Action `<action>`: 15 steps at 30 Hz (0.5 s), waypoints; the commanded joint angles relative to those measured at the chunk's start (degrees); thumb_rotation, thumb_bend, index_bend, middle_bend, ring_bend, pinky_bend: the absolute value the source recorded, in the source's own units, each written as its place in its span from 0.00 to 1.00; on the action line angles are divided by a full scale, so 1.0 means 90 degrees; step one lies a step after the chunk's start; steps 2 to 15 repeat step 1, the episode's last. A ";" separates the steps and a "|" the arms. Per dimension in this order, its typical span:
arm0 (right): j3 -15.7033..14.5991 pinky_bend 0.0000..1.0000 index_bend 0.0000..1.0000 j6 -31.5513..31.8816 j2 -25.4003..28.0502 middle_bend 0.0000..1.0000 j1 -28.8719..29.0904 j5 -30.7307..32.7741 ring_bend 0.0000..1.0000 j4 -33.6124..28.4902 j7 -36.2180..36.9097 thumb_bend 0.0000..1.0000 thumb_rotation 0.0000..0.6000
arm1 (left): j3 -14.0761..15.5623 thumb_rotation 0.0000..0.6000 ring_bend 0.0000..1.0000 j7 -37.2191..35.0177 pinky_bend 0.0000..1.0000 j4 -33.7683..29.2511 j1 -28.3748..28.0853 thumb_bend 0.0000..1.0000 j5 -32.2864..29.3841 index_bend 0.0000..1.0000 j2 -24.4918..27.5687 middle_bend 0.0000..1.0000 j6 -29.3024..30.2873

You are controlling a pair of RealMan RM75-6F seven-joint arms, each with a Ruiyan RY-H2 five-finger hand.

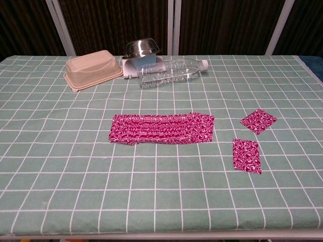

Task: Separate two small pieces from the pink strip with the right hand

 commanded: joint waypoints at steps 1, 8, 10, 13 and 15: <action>0.0138 0.00 0.00 0.0028 0.0064 0.00 -0.0232 -0.0060 0.00 0.0185 0.0290 0.13 1.00 | 0.0002 1.00 0.00 0.0014 0.14 0.0002 0.0004 0.19 -0.0008 0.08 -0.0014 0.07 0.0007; 0.0138 0.00 0.00 0.0028 0.0064 0.00 -0.0232 -0.0060 0.00 0.0185 0.0290 0.13 1.00 | 0.0002 1.00 0.00 0.0014 0.14 0.0002 0.0004 0.19 -0.0008 0.08 -0.0014 0.07 0.0007; 0.0138 0.00 0.00 0.0028 0.0064 0.00 -0.0232 -0.0060 0.00 0.0185 0.0290 0.13 1.00 | 0.0002 1.00 0.00 0.0014 0.14 0.0002 0.0004 0.19 -0.0008 0.08 -0.0014 0.07 0.0007; 0.0138 0.00 0.00 0.0028 0.0064 0.00 -0.0232 -0.0060 0.00 0.0185 0.0290 0.13 1.00 | 0.0002 1.00 0.00 0.0014 0.14 0.0002 0.0004 0.19 -0.0008 0.08 -0.0014 0.07 0.0007; 0.0138 0.00 0.00 0.0028 0.0064 0.00 -0.0232 -0.0060 0.00 0.0185 0.0290 0.13 1.00 | 0.0002 1.00 0.00 0.0014 0.14 0.0002 0.0004 0.19 -0.0008 0.08 -0.0014 0.07 0.0007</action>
